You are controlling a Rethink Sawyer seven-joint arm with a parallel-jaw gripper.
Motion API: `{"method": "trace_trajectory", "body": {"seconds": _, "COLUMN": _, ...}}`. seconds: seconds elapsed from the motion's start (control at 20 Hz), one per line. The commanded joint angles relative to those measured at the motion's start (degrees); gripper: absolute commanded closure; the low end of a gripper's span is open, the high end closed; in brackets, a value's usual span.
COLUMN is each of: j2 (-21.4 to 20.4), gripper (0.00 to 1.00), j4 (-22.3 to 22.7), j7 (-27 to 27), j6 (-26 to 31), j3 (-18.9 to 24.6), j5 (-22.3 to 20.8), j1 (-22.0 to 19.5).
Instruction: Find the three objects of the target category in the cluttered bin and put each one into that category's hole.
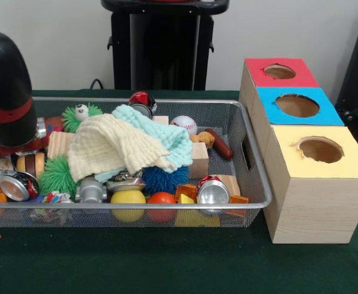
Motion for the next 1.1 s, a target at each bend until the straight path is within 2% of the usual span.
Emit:
{"method": "trace_trajectory", "body": {"seconds": 0.05, "j2": -3.7, "gripper": 0.00, "j4": 10.8, "j7": -11.9, "j6": -0.2, "j3": 6.2, "j5": 3.3, "j1": 1.0}}
{"method": "trace_trajectory", "body": {"seconds": 0.55, "j2": -7.0, "gripper": 0.00, "j4": 14.3, "j7": -9.1, "j6": -1.0, "j3": 6.0, "j5": 2.9, "j1": 0.8}}
{"method": "trace_trajectory", "body": {"seconds": 0.9, "j2": -7.0, "gripper": 0.00, "j4": 13.7, "j7": -8.2, "j6": -2.0, "j3": 4.9, "j5": 1.0, "j1": 1.5}}
{"method": "trace_trajectory", "body": {"seconds": 1.1, "j2": -5.4, "gripper": 0.00, "j4": 10.6, "j7": -4.3, "j6": -7.4, "j3": 3.2, "j5": -3.3, "j1": 3.9}}
